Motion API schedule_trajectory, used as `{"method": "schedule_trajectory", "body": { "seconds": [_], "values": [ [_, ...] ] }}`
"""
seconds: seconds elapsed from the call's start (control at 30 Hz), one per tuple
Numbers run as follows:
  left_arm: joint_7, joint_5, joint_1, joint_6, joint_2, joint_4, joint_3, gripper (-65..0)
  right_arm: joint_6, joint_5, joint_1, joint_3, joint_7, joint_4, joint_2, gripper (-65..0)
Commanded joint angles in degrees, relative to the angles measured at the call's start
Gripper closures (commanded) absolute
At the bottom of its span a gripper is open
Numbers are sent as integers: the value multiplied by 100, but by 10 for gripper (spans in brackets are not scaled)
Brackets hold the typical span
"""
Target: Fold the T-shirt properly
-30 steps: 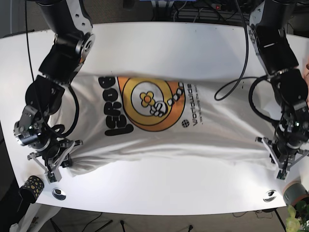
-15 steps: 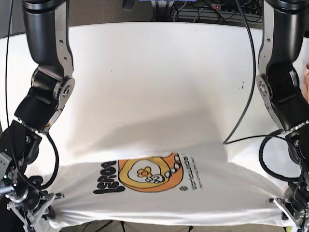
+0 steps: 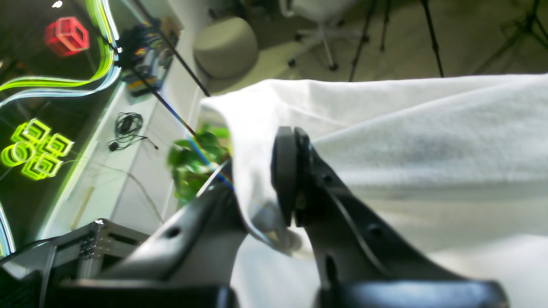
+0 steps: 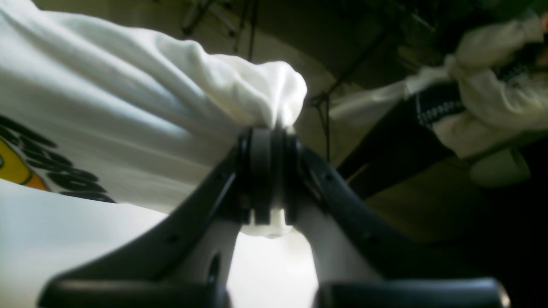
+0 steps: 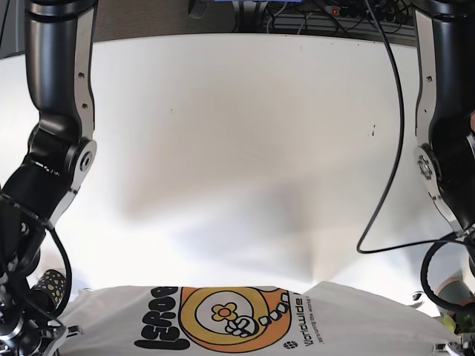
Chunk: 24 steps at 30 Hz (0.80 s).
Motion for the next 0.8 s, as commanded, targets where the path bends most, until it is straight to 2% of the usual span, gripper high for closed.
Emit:
{"method": "schedule_trajectory", "body": {
  "seconds": [0.0,0.07,0.27,0.57,0.77],
  "values": [
    [-68,85,71,38,-75,426,-28,0,-21,-26,-217,7,5,431,47,0],
    [-68,76,466,38,-66,689,-28,0,-21,-26,-824,95,-4,783,20,0],
    [-68,76,1679,30,-49,1472,-36,0,-21,-26,-2318,842,-4,1407,-569,0],
    [-76,67,3640,30,-31,2500,-54,0,-21,-26,-4068,921,-13,2409,-1149,0],
    [-76,67,4756,-58,-22,2905,-529,0,-21,-26,-5000,921,-22,3077,-1457,0]
  ]
}}
